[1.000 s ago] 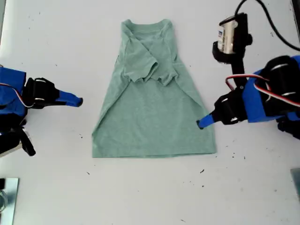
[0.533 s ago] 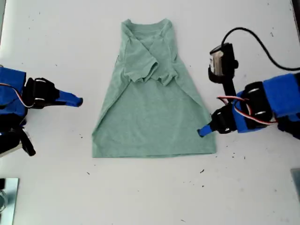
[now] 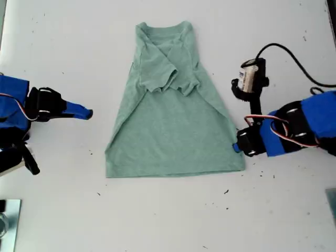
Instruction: Fold t shirt
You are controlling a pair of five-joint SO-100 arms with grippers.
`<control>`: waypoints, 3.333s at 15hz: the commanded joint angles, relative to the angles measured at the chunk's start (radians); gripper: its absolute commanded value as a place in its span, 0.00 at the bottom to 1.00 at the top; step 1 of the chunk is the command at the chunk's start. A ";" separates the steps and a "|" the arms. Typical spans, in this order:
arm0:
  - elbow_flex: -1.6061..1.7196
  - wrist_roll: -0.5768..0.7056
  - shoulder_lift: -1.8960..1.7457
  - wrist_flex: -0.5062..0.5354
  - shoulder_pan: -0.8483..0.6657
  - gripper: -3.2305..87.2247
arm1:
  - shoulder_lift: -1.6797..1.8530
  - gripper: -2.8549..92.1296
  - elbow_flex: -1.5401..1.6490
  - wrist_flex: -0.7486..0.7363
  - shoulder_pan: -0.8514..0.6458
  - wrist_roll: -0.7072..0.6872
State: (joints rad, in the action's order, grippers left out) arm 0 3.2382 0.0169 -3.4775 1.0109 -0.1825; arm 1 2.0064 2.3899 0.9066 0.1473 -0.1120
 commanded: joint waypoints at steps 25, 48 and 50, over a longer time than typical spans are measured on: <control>0.012 0.017 -0.008 -0.020 -0.002 0.03 | 0.006 0.30 -1.009 0.661 0.054 -0.141; -1.566 -0.123 1.801 0.321 0.307 0.33 | 1.451 0.06 0.699 0.471 -0.273 -0.284; -1.489 -0.101 1.896 0.173 0.298 0.33 | 1.453 0.06 0.699 0.471 -0.267 -0.282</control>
State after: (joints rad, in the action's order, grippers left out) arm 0 1.7334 -0.1012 -1.6107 1.2778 0.1243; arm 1 3.4515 3.0511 1.3821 -0.1197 -0.3835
